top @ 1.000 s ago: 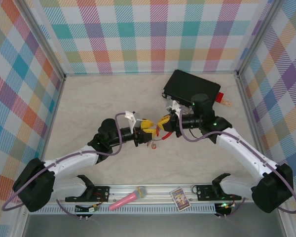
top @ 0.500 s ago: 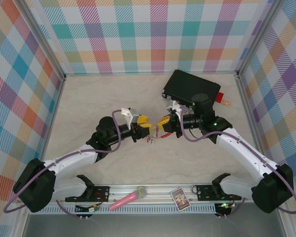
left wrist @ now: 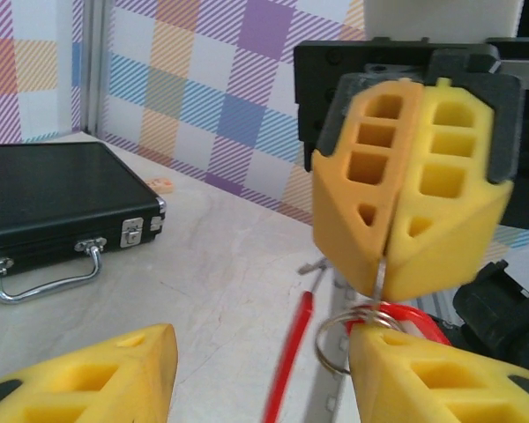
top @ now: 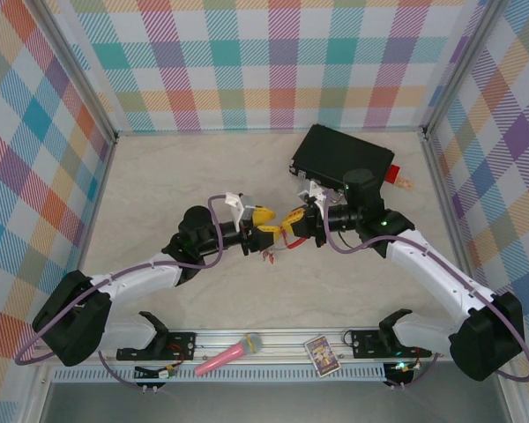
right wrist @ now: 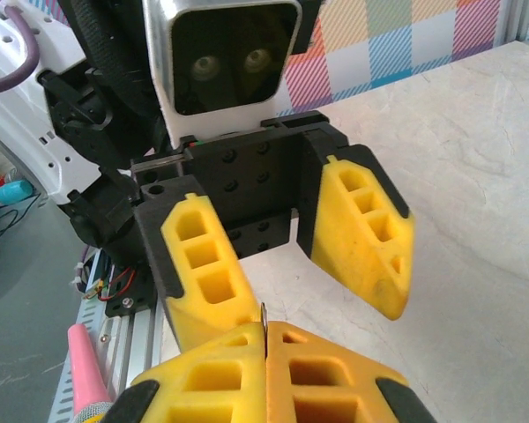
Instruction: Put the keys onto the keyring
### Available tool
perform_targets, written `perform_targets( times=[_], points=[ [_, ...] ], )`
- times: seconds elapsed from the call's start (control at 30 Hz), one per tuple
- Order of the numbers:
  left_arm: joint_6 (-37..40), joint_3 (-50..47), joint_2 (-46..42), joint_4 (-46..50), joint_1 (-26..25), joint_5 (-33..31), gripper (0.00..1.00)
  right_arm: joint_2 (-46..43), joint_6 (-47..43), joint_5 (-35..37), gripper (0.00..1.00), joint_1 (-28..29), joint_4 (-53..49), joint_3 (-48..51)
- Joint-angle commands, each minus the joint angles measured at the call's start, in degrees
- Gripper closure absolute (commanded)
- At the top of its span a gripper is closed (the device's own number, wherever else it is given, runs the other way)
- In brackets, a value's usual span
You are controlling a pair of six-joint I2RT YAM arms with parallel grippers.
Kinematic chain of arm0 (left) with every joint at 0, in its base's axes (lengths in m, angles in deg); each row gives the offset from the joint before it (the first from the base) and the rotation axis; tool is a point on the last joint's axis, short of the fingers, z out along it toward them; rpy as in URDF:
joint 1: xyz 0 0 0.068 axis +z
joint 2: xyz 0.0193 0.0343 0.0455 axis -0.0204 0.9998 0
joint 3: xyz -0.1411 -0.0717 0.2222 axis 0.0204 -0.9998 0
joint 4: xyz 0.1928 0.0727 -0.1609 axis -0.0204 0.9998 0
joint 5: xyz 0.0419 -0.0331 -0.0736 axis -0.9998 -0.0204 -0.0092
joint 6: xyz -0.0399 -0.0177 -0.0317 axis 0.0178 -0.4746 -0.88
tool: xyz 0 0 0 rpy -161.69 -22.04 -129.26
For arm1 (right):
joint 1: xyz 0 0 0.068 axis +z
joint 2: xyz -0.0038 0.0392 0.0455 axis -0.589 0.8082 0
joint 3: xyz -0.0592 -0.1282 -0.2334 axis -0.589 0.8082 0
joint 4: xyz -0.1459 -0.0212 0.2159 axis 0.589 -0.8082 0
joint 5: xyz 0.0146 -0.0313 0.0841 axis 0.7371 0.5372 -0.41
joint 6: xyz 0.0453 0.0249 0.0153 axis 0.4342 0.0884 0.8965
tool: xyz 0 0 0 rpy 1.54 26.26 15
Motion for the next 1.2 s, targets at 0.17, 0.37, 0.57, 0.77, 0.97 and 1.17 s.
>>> perform_targets(
  times=[0.17, 0.37, 0.57, 0.77, 0.97, 1.17],
  points=[
    [2.1, -4.3, -4.1, 0.8, -0.6, 1.1, 0.45, -1.3, 2.2, -3.2, 1.0, -1.4, 3.9, 0.3],
    [4.5, -2.7, -2.0, 1.8, -1.8, 0.2, 0.45, -1.3, 2.9, -5.0, 1.0, -1.4, 3.9, 0.1],
    [7.3, 0.6, 0.8, 2.8, -3.2, -0.6, 0.44, -1.7, 2.9, -6.1, 1.0, -1.4, 3.2, 0.3],
    [8.9, 2.6, 2.3, 3.0, -3.9, -1.0, 0.58, -2.0, 2.9, -6.1, 1.0, -1.5, 2.9, 0.5],
    [10.3, 2.6, 0.6, 5.5, -4.2, -3.4, 0.95, -3.0, 2.9, -4.3, 1.0, -1.4, 3.4, 1.5],
    [14.8, 1.8, -6.7, 12.7, -4.3, -11.3, 1.0, -5.2, 3.4, -0.2, 1.0, -1.5, 4.0, 3.4]
  ],
)
